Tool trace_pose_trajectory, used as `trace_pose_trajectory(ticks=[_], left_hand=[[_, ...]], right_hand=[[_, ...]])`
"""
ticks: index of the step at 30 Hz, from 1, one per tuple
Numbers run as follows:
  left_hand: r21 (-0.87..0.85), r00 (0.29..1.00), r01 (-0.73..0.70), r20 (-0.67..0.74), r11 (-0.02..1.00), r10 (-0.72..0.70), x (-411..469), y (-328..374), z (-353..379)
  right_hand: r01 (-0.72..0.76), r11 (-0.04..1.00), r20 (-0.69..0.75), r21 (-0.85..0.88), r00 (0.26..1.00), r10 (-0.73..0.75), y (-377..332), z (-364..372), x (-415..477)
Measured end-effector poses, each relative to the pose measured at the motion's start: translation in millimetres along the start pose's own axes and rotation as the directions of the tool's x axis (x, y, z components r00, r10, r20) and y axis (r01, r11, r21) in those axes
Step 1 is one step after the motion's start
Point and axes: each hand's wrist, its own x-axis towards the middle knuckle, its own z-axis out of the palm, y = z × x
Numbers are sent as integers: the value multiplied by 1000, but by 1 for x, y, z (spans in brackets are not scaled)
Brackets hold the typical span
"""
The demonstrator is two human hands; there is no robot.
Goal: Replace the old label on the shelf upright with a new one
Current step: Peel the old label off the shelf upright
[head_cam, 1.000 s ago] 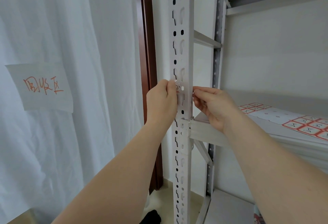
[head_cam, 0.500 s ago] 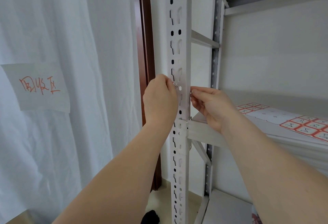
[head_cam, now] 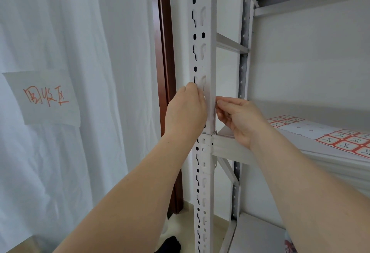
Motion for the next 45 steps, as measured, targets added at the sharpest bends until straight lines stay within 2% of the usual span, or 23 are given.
trace_pose_trajectory(ticks=[4, 8, 10, 13, 19, 26, 29, 33, 36, 41, 45], left_hand=[[105, 999, -22, 51, 994, 17, 0, 1, 0], [274, 988, -140, 109, 951, 114, 5, -2, 5], [281, 986, -148, 113, 948, 120, 6, -1, 4], [209, 991, -115, 98, 971, 96, 7, 4, -1], [-52, 999, -30, 29, 998, 32, 4, -3, -1], [-364, 992, 95, -44, 927, -119, -2, -20, 4], [-420, 983, 127, -66, 899, -170, -4, -19, 4], [-316, 991, 59, -95, 947, -93, -4, -16, 2], [-196, 998, 1, -57, 981, -13, -3, -12, 4], [-89, 999, -32, -22, 996, 30, -1, -9, 6], [-73, 1000, -29, 0, 997, 29, -1, -7, 4]], right_hand=[[3, 1000, -1, -11, 1000, -3, 0, -1, 0], [12, 1000, 11, -14, 1000, -12, 0, -1, 0], [11, 1000, 10, -15, 1000, -11, 0, -1, 0], [10, 1000, 9, -20, 1000, -9, 0, -1, 0], [1, 1000, 4, -24, 1000, -1, 0, -1, 0], [-2, 1000, -14, -19, 1000, 2, 1, 0, 2], [-4, 1000, -18, -10, 1000, 4, 1, 0, 2], [3, 1000, -8, -3, 1000, -3, 1, 0, 2], [6, 1000, -1, -8, 1000, -6, 0, -1, 1], [3, 1000, 9, -9, 1000, -3, 0, -1, 1], [-2, 1000, 8, 1, 1000, 2, 0, -1, 1]])
